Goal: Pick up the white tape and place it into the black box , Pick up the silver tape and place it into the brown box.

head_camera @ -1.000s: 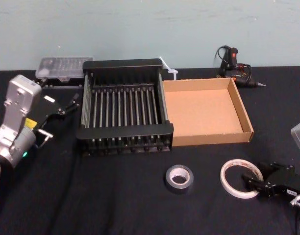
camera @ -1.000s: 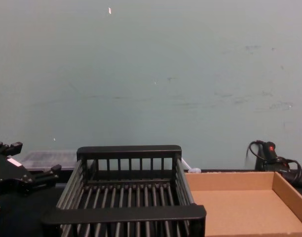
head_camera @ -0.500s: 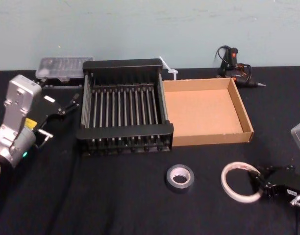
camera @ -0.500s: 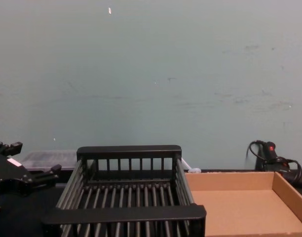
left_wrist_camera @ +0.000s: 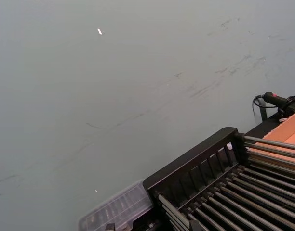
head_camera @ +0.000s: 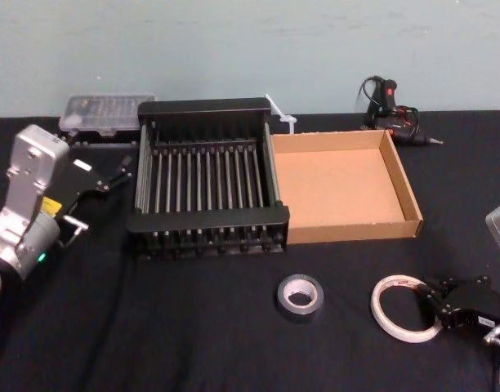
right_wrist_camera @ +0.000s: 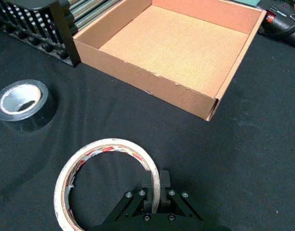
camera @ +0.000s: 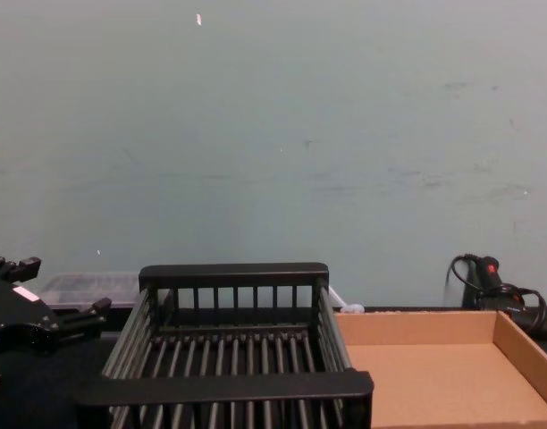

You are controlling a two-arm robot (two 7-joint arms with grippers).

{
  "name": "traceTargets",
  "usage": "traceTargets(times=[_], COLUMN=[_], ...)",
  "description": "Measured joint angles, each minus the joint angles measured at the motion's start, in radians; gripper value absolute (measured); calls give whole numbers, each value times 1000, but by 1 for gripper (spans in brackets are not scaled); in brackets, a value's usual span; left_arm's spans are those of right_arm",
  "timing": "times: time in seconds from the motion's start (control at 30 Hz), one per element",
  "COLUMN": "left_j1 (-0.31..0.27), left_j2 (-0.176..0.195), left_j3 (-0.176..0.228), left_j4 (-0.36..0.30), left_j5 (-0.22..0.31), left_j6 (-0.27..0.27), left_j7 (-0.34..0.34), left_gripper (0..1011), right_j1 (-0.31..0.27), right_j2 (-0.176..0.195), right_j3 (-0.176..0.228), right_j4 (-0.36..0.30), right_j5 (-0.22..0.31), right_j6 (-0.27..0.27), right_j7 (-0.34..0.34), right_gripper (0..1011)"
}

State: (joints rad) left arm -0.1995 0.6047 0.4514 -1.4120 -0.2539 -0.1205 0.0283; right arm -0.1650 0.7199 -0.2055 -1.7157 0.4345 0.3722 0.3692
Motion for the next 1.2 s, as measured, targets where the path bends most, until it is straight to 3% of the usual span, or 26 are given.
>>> traceTargets(times=[0.23,0.43,0.93,1.2], left_j1=[0,0,0,0], left_j2=[0,0,0,0], left_j3=[0,0,0,0], left_j4=[0,0,0,0], left_j5=[0,0,0,0], left_j6=[0,0,0,0], left_j7=[0,0,0,0], left_gripper=[1001,1001,1001,1001], right_j1=[-15,-43,-122,-140], right_j2=[1,-6,-23,-24], right_j3=[12,47,123,134], right_j4=[-9,-26,-64,-78], right_j5=[6,32,113,129], right_j6=[-34,-75,-231,-252], right_j7=[9,7,34,34], right_gripper=[101,101,101,101])
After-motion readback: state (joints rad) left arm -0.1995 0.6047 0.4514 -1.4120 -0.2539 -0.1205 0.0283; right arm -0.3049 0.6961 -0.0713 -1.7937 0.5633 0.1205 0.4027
